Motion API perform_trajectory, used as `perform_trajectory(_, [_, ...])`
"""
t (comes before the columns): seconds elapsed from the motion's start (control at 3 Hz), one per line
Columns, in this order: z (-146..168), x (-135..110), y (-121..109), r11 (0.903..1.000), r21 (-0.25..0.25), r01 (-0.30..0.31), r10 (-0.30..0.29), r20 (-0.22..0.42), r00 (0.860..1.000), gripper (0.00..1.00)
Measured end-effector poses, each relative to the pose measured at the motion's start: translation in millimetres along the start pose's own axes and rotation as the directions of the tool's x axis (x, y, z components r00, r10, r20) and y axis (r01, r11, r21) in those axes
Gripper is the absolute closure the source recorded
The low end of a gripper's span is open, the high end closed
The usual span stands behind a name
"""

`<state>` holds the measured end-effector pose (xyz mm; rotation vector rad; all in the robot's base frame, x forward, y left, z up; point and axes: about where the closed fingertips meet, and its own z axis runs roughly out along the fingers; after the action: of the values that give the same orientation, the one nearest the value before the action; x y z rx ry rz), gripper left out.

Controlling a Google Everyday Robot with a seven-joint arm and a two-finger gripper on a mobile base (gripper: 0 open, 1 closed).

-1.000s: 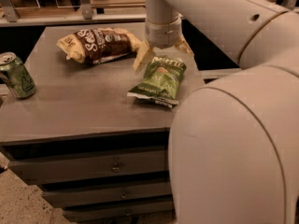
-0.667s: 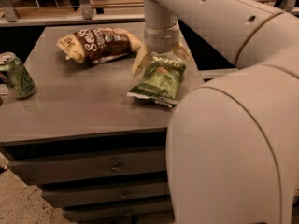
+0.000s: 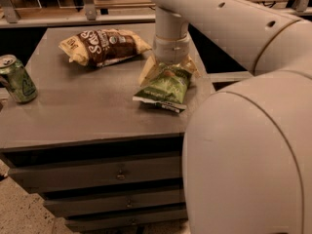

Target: Pick green jalapeno chip bag

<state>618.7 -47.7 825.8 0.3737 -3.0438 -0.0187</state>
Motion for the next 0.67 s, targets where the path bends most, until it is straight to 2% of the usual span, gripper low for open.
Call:
perform_trajectory(0.33, [6.0,4.3,2.7,0.9993,-0.034,0.017,-0.017,-0.017,1.000,0.31])
perform_trajectory(0.67, [5.9,7.2,3.9,0.9985,-0.047,0.028,-0.029,-0.018,0.999,0.56])
